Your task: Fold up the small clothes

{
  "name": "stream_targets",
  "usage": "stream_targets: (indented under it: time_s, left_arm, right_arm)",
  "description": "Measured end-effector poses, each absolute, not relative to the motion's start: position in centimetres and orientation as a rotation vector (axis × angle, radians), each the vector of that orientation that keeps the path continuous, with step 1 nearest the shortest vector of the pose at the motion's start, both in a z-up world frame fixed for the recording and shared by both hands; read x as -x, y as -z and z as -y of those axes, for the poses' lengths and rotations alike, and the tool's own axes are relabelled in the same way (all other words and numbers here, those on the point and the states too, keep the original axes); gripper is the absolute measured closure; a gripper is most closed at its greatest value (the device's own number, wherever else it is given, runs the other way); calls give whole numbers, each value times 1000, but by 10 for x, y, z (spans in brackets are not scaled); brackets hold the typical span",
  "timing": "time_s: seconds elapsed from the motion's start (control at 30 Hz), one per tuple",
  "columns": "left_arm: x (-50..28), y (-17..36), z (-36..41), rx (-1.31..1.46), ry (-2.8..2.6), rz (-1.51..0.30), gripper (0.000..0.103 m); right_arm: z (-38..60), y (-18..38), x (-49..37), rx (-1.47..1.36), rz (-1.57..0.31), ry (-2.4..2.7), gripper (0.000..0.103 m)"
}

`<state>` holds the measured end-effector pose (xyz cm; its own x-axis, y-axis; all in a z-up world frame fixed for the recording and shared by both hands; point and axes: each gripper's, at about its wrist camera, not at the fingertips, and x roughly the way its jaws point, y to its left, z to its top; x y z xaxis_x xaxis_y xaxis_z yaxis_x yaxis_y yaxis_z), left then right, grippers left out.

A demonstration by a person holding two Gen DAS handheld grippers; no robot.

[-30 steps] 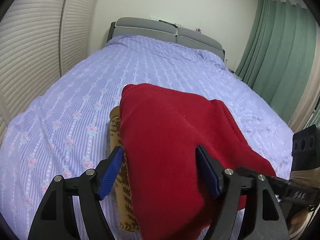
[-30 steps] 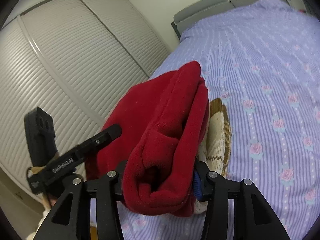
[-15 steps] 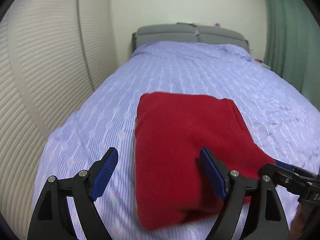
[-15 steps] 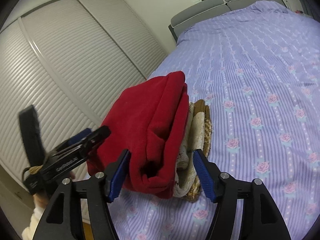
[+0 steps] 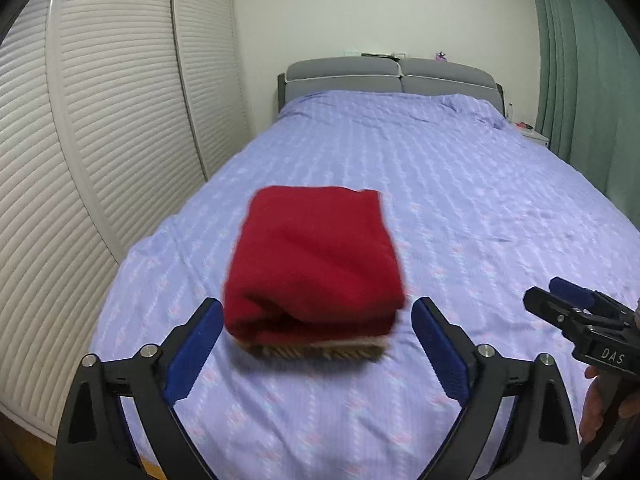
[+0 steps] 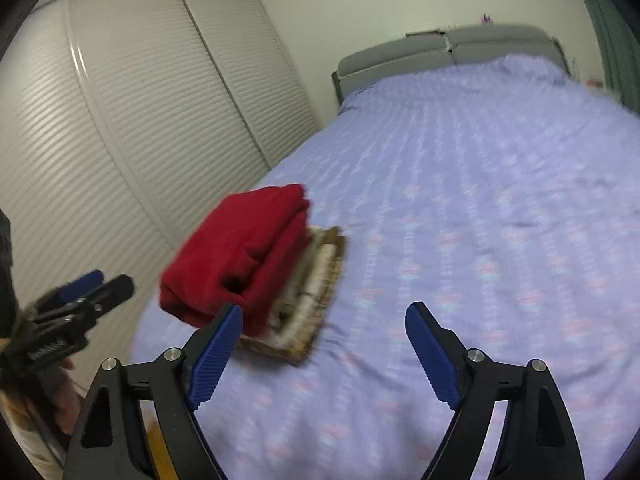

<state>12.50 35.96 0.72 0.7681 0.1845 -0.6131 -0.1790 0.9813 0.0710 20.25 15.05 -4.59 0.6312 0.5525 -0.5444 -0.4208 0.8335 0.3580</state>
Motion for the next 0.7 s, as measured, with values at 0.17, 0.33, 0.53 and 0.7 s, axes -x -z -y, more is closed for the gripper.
stream_targets:
  time_s: [0.17, 0.33, 0.53, 0.7]
  left_arm:
    - [-107, -15, -303, -72, -162, -619, 0]
    - [-96, -11, -242, -105, -70, -620, 0]
    - [-80, -6, -181, -69, -2, -600, 0]
    - [-66, -4, -142, -42, 9, -587, 0]
  right_arm:
    - [-99, 30, -178, -160, -681, -514, 12]
    - [-50, 18, -151, -52, -672, -471, 12]
    - [8, 11, -119, -10, -650, -425, 12]
    - [53, 9, -99, -13, -630, -374, 12]
